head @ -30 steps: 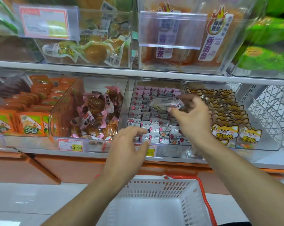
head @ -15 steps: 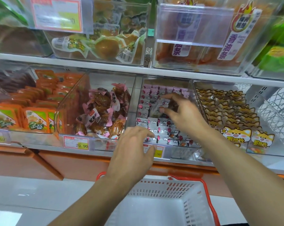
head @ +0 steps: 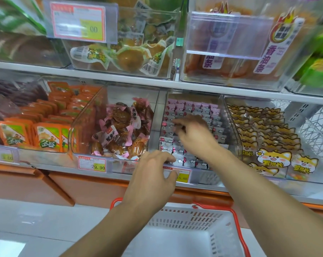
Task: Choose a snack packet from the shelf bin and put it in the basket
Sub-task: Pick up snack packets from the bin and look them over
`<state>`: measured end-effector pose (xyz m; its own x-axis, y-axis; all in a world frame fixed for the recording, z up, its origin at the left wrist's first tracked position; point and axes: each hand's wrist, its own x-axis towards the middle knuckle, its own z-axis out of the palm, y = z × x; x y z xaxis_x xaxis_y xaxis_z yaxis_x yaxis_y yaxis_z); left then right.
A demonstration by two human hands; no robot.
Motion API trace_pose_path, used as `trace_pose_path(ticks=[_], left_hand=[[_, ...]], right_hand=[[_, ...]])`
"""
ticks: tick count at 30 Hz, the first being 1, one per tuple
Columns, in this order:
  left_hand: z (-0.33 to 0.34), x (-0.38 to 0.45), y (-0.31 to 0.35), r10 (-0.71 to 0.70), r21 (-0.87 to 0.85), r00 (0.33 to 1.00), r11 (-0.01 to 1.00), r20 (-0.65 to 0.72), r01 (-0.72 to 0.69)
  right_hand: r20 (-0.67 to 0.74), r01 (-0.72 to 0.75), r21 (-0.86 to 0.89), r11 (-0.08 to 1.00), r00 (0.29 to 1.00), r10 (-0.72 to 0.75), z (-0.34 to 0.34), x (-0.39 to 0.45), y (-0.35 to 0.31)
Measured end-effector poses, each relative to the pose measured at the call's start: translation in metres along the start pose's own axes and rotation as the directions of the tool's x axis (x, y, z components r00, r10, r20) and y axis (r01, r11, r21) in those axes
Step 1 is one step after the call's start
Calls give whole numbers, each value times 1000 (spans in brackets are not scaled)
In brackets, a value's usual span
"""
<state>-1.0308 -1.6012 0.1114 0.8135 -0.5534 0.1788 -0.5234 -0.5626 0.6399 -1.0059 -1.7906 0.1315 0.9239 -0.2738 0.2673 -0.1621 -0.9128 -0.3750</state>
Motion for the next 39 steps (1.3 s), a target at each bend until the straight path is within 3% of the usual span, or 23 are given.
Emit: trace_pose_path(ticks=[3, 7, 12, 14, 18, 21, 23, 25, 28, 31, 36, 39], left_hand=[[0, 2, -2, -35, -58, 999, 998, 18, 36], [-3, 2, 0, -42, -96, 999, 994, -5, 42], [-11, 8, 5, -144, -298, 985, 948, -90, 111], [-16, 11, 7, -236, -472, 968, 865, -82, 171], [-23, 11, 12, -348, -675, 937, 698, -27, 240], [-20, 10, 15, -366, -747, 930, 608, 38, 269], [-19, 8, 17, -365, -795, 926, 532, 95, 292], [-18, 6, 16, -365, -805, 923, 509, 118, 304], [-18, 3, 13, -332, -795, 935, 532, 120, 291], [-16, 1, 12, -323, -801, 932, 509, 164, 317], [-11, 4, 7, -316, -827, 905, 397, 285, 399], [-5, 7, 3, -351, -850, 867, 265, 355, 455]], right_hand=[[68, -50, -11, 999, 996, 50, 9, -1, -9], [-102, -74, 188, 979, 990, 94, 12, -2, -12], [-284, -56, 642, 765, 909, 305, -16, -13, -22], [-316, -42, 732, 680, 863, 394, -28, -21, -25], [-123, -123, 910, 397, 833, 540, -40, -45, -31], [92, -187, 974, 125, 839, 537, -42, -66, -30], [198, -238, 971, 12, 832, 518, -43, -81, -24], [239, -289, 957, 27, 838, 491, -45, -93, -16], [226, -329, 927, 180, 873, 432, -49, -107, -2], [207, -339, 903, 265, 882, 423, -52, -117, 7], [202, -350, 904, 246, 856, 475, -55, -128, 19], [197, -333, 915, 229, 862, 468, -61, -130, 21]])
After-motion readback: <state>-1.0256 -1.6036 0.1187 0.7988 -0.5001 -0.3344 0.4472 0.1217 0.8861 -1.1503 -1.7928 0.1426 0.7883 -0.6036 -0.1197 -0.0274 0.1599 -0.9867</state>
